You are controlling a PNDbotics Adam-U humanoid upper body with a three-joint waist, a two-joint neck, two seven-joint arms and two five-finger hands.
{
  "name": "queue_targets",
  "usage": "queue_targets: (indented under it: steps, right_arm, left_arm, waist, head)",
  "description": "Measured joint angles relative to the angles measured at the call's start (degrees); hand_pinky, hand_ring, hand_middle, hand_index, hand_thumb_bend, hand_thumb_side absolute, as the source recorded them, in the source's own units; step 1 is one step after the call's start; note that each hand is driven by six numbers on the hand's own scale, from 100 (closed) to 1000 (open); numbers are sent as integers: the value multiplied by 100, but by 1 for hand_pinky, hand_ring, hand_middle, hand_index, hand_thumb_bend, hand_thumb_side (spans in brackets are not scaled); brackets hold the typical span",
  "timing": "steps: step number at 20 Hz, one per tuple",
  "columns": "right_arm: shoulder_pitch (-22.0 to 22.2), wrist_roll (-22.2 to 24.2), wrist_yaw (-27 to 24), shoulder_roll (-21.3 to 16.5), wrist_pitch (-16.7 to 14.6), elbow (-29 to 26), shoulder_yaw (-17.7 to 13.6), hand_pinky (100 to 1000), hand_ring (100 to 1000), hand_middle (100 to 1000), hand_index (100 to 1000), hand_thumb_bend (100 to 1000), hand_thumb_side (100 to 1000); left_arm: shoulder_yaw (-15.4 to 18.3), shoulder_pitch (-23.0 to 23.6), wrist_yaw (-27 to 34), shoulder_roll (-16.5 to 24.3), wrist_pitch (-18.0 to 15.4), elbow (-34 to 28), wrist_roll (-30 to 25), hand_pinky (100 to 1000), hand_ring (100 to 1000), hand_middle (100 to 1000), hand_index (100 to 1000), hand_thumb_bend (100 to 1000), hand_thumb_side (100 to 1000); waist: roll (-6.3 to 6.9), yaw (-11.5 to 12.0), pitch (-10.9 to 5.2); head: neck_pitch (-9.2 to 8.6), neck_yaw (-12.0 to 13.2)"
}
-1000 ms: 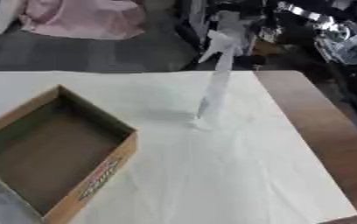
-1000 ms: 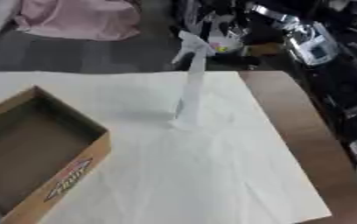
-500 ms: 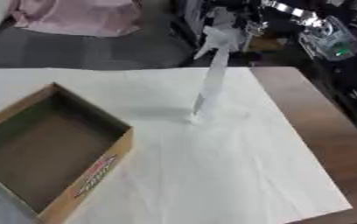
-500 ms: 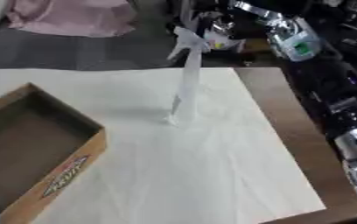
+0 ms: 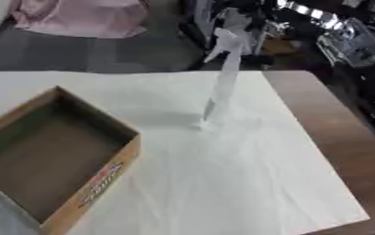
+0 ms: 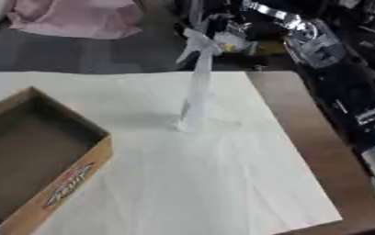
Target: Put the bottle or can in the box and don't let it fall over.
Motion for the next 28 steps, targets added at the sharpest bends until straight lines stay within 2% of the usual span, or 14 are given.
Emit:
queue_targets:
  steps: [14, 28]
  right_arm:
    - [0, 74, -153, 79, 74, -345, 269, 805, 1000, 979, 1000, 100, 593]
    - [75, -55, 218, 154, -55, -369, 347, 807, 1000, 979, 1000, 100, 568]
  left_arm:
    - [21, 1, -1, -1, 24, 0, -2, 627, 918, 750, 923, 147, 749]
    - [24, -6, 21, -33, 76, 0, -2, 627, 917, 748, 922, 151, 752]
  waist:
    - [-8, 24, -3]
    - [-42, 39, -3]
  head:
    - [32, -42]
    - [70, -83]
